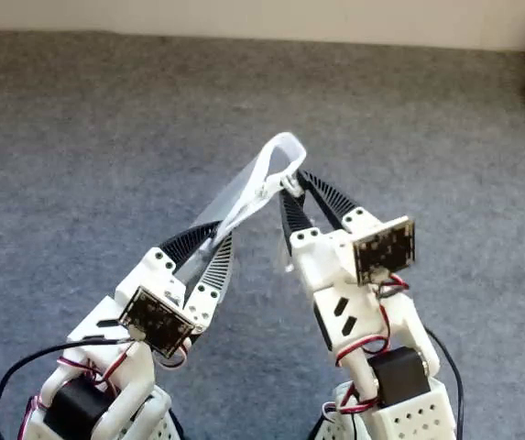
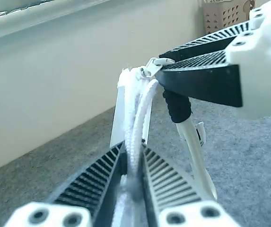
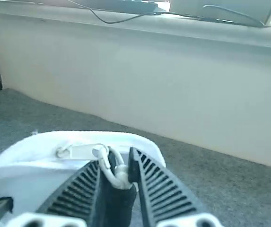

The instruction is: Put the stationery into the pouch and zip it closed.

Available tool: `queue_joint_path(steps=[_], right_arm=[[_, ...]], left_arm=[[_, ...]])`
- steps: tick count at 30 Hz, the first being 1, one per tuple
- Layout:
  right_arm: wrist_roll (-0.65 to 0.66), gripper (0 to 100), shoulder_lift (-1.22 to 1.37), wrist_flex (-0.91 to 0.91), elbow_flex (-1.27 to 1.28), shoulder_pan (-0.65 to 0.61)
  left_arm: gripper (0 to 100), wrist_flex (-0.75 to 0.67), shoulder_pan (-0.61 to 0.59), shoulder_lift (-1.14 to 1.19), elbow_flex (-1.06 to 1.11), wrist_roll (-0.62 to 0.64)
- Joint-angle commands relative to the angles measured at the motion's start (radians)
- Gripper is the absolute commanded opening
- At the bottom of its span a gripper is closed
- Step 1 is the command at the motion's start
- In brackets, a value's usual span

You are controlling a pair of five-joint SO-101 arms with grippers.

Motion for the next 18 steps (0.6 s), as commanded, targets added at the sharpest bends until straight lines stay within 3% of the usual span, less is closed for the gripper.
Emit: queue_joint_path(steps=[1, 8, 12, 18], right_arm=[[-0.020, 0.5, -0.005, -0.067, -0.013, 0.128], [-0.015, 0.5, -0.012, -0.041, -0.007, 0.122], [-0.008, 0.5, -0.015, 0.073, -0.013, 0.033], [0.072, 0.5, -0.016, 0.257, -0.122, -0.160]], left_arm=[[0, 0.046, 0.001, -0.027, -0.045, 0.012], [1, 0.043, 0.001, -0.027, -0.045, 0.012], [2, 0.040, 0.001, -0.027, -0.050, 0.008], [13, 0.044, -0.001, -0.027, -0.079, 0.011]])
